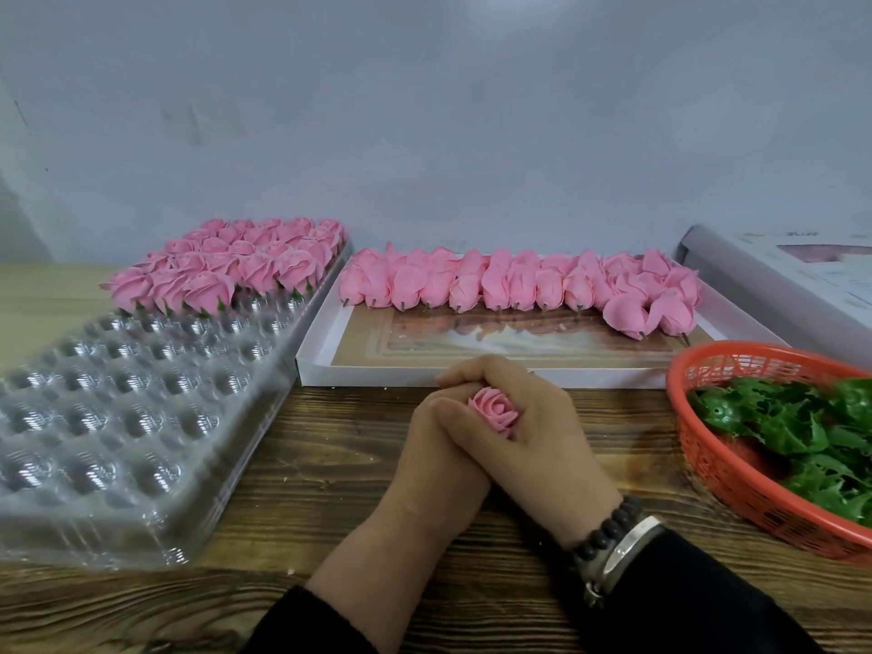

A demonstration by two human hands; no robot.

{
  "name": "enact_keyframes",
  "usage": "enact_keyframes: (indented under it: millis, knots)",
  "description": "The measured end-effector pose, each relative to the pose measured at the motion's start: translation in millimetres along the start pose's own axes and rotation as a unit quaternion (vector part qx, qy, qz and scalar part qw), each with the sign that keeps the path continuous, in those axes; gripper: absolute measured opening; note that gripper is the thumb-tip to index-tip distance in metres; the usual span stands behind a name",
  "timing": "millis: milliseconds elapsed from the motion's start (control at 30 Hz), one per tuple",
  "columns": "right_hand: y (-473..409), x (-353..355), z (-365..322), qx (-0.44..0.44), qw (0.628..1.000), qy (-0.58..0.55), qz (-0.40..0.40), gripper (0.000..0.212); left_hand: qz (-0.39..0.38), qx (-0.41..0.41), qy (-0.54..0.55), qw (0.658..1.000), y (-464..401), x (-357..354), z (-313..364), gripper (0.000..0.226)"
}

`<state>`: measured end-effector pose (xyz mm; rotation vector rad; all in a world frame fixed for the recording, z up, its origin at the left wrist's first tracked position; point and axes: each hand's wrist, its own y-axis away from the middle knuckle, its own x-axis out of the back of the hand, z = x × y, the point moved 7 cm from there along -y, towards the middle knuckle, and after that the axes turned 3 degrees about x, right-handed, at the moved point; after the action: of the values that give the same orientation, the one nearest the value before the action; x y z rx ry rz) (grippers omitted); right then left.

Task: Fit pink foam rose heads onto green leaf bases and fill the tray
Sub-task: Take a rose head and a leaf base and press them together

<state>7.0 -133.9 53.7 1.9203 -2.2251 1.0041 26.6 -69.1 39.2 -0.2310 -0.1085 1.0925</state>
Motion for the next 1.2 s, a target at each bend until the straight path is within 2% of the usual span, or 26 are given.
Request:
enact_keyframes:
  millis: [100, 200, 267, 333, 433, 567, 700, 767, 867, 933, 1000, 1067, 1133, 1200]
  knots:
    - [-2, -2, 1, 0.008, 0.997, 0.045, -0.058, 0.039, 0.021, -0.045, -0.026, 0.998, 0, 5, 6, 0.024]
    - [-4, -2, 2, 0.017, 0.992, 0.081, -0.092, 0.065, 0.027, -0.085, -0.045, 0.995, 2, 5, 15, 0.025]
    - [-3, 0, 5, 0.014, 0.99, 0.092, -0.103, 0.08, 0.024, -0.079, -0.022, 0.996, 1, 5, 13, 0.02]
    - [-1, 3, 10, -0.008, 0.992, 0.067, -0.111, 0.084, 0.039, -0.053, 0.016, 0.998, -1, 9, 9, 0.02]
    - [3, 8, 10, -0.016, 0.997, -0.025, -0.074, 0.073, 0.066, -0.044, -0.026, 0.997, -1, 15, 11, 0.007]
    - [3, 15, -5, 0.028, 0.99, -0.126, 0.05, 0.037, 0.036, -0.067, -0.132, 0.988, 1, 9, 13, 0.019]
    - [5, 8, -16, 0.051, 0.993, -0.065, 0.089, 0.033, 0.027, -0.041, -0.162, 0.986, -1, 4, 3, 0.027]
    - [5, 6, -16, 0.056, 0.994, -0.024, 0.094, 0.04, 0.01, -0.014, -0.111, 0.994, -2, 1, -2, 0.034]
    - [6, 4, -17, 0.072, 0.993, 0.03, 0.092, 0.041, 0.017, -0.016, -0.133, 0.991, 1, -1, -3, 0.039]
    - [5, 4, -17, 0.079, 0.992, 0.053, 0.086, 0.038, 0.04, -0.021, -0.133, 0.99, 2, 0, -4, 0.033]
    - [4, 4, -16, 0.073, 0.994, 0.041, 0.076, 0.036, 0.054, -0.046, -0.152, 0.986, 3, 0, 2, 0.031]
    - [3, 3, -12, 0.043, 0.997, 0.006, 0.062, 0.031, 0.052, -0.035, -0.117, 0.991, 2, 1, 2, 0.033]
    - [2, 2, -7, 0.016, 0.999, -0.011, 0.039, 0.027, 0.054, -0.034, -0.087, 0.994, 1, 2, 4, 0.024]
    - [1, 0, -2, -0.006, 1.0, -0.023, 0.008, 0.033, 0.059, -0.069, -0.093, 0.991, 1, 4, 9, 0.017]
